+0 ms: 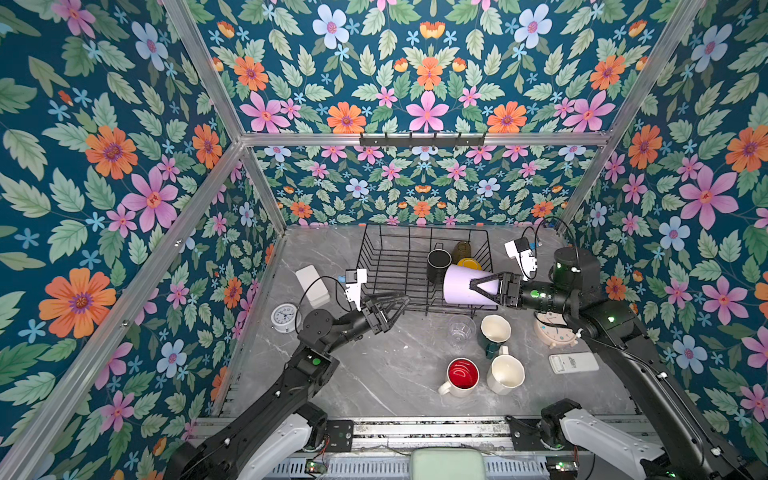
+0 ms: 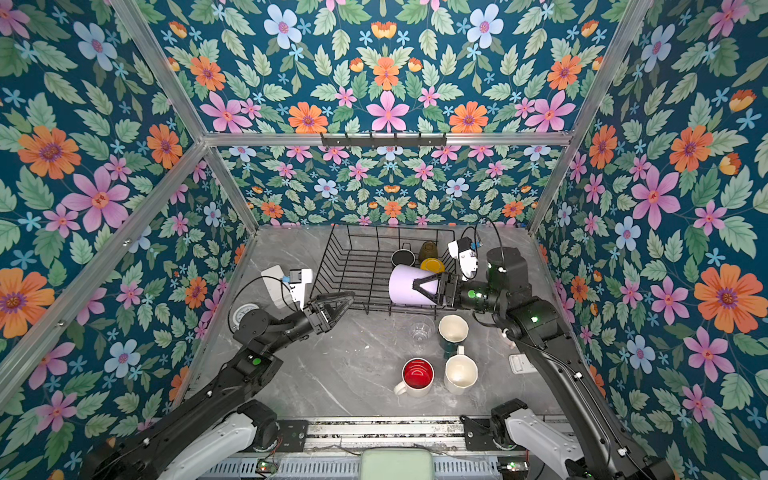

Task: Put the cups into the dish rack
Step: 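Open the left gripper and release the lavender cup to the right gripper, then carry the lavender cup over the rack with the right gripper while the left gripper withdraws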

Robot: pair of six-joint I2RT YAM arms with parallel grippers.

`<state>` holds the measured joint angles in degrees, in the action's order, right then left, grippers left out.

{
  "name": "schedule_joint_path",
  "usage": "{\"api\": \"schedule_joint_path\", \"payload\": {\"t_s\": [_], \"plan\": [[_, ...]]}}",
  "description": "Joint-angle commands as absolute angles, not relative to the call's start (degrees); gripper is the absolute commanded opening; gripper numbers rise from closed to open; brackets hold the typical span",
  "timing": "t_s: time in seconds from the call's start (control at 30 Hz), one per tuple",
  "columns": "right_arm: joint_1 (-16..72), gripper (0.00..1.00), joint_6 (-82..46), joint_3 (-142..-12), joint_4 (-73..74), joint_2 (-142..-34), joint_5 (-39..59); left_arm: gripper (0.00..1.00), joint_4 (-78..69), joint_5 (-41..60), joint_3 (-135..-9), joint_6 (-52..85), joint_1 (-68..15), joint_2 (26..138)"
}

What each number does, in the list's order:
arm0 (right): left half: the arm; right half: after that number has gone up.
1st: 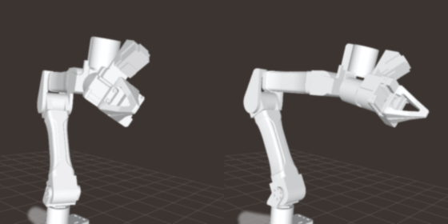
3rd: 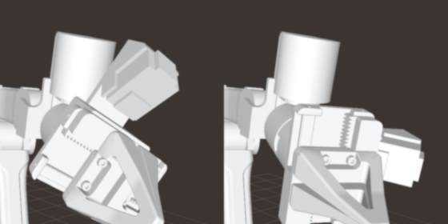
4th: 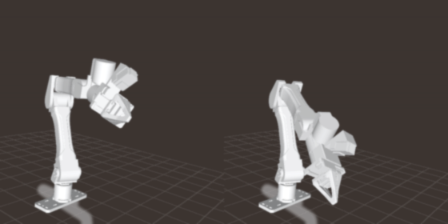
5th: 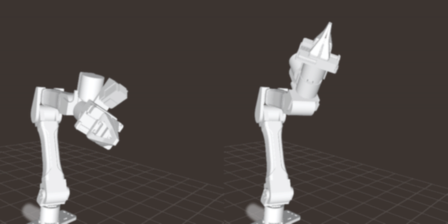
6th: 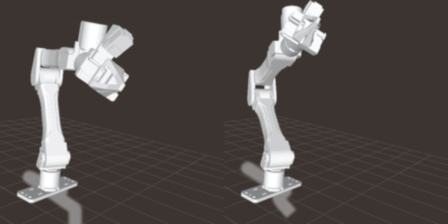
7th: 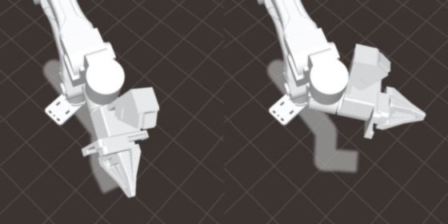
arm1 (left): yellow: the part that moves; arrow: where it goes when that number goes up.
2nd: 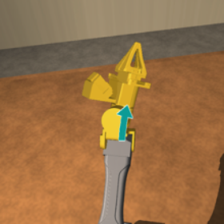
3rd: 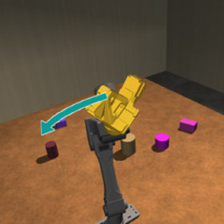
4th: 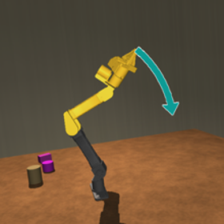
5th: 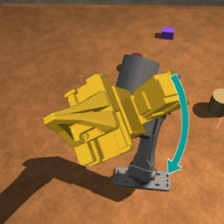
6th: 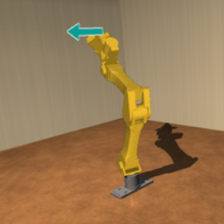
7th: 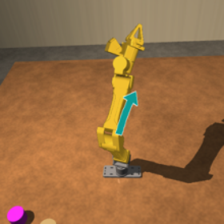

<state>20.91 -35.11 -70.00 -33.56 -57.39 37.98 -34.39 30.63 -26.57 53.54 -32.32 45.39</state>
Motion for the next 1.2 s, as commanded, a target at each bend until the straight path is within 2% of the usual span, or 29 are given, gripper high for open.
{"api": "schedule_joint_path", "payload": {"t_s": [0.0, 0.17, 0.53, 0.93, 1.17], "plan": [[20.80, 0.00, -27.95, -74.24, -43.66, -59.72, 30.42, 0.95, -14.31, 16.37, -28.50, 43.71, -32.17, 40.59], [20.83, 0.00, -23.05, -80.66, -49.53, -65.03, 23.10, 1.00, -4.41, 7.65, -30.05, 39.66, -32.17, 33.99], [27.69, 0.00, -15.08, -94.31, -58.71, -81.07, 8.51, 1.00, 3.13, 1.66, -30.59, 39.02, -32.17, 28.29], [31.63, 0.00, -10.90, -106.27, -63.54, -97.65, 1.63, 1.00, 8.47, -2.72, -32.08, 37.97, -32.17, 24.18], [32.60, 0.00, -9.63, -109.97, -64.86, -103.86, 0.00, 1.00, 9.36, -3.38, -32.08, 38.06, -32.17, 23.16]]}}
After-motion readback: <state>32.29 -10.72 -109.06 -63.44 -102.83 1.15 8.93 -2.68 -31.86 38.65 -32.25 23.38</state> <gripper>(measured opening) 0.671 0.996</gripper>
